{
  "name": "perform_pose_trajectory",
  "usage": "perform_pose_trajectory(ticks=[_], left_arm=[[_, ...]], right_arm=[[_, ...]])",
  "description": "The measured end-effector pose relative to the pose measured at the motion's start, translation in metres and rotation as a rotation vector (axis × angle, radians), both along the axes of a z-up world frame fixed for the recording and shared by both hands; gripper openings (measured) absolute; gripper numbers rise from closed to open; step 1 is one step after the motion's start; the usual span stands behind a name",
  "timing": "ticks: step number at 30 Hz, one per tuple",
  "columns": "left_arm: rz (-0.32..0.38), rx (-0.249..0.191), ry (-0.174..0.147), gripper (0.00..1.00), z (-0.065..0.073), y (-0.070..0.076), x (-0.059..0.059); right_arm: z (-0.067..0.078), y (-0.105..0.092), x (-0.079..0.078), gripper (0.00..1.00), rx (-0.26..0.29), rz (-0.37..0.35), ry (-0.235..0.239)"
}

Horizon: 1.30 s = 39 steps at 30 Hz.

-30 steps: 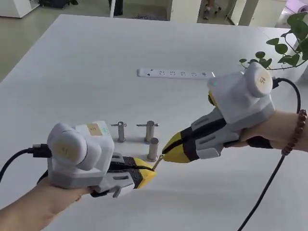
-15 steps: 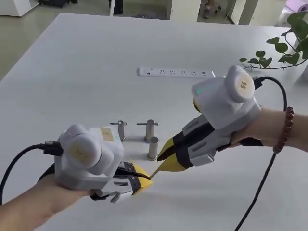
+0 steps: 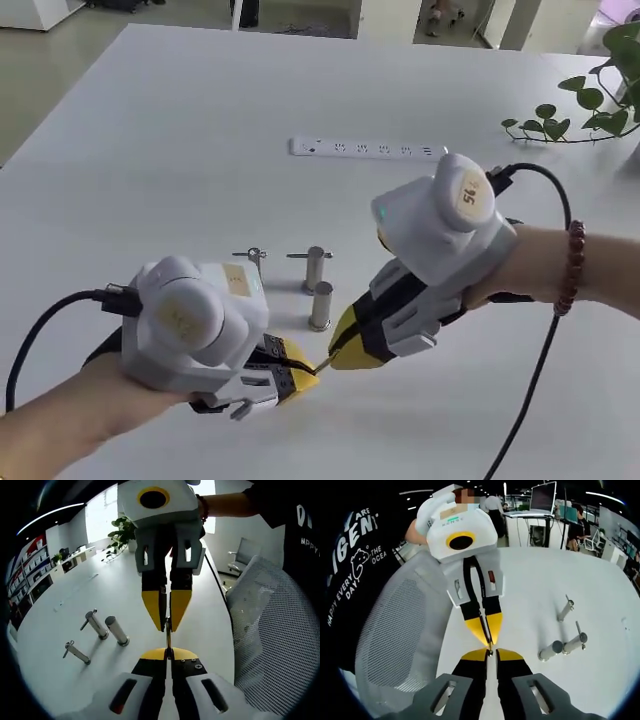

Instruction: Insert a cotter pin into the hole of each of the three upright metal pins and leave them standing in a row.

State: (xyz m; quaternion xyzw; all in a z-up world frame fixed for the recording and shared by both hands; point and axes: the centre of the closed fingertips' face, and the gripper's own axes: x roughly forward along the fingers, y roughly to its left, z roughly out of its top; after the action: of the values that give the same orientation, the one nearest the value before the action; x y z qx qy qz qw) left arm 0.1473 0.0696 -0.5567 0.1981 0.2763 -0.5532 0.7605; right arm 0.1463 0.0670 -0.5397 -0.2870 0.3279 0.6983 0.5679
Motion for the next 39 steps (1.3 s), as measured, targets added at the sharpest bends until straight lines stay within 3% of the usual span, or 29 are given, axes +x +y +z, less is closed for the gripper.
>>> perform_pose_trajectory(ticks=[9, 23, 31, 39], left_arm=[[-0.022, 0.027, 0.017, 0.00, -0.005, -0.002, -0.004], [-0.041, 0.058, 0.023, 0.00, -0.005, -0.001, -0.005], [-0.022, 0.037, 0.041, 0.00, -0.004, -0.002, -0.003], [0.007, 0.021, 0.029, 0.01, -0.001, -0.002, 0.002]], right_arm=[[0.002, 0.003, -0.003, 0.02, -0.012, 0.025, -0.015], [-0.012, -0.001, -0.008, 0.00, -0.115, 0.123, -0.054], [-0.019, -0.007, -0.005, 0.00, -0.159, 0.118, -0.070], [-0.017, -0.007, 0.000, 0.00, -0.136, 0.092, -0.081]])
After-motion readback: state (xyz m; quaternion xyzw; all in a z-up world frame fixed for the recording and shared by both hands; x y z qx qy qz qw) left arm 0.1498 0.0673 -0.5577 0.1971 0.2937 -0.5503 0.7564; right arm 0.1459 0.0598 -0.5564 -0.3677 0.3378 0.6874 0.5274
